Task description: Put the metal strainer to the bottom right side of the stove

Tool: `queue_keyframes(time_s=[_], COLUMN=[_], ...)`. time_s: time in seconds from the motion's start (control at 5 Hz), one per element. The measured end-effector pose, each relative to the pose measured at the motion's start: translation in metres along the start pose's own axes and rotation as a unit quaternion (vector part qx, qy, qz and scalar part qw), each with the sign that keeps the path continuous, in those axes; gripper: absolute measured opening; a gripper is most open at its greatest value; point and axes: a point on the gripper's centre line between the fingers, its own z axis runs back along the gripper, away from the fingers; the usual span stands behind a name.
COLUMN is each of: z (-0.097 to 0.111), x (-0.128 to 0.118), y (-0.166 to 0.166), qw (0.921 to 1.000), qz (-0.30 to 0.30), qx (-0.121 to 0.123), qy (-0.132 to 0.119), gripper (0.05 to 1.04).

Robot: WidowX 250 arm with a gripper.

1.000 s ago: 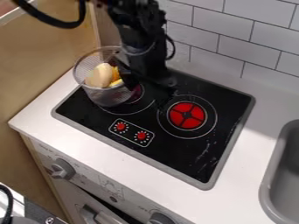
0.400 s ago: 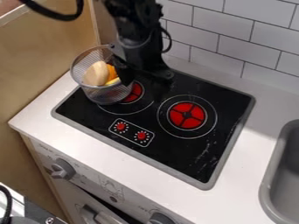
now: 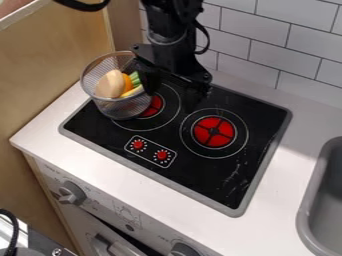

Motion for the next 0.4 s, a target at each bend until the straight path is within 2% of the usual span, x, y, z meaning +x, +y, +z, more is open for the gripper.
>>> queue_keyframes(time_s=[0.2,0.4], z=[-0.001,-0.002], x=[-0.001,0.005], y=[0.005,0.025], qw=[0.9995,0.9976], qz=[-0.031,-0.064], qx=[-0.005,-0.011], qy=[0.001,-0.025], gripper=[0.997,0.997])
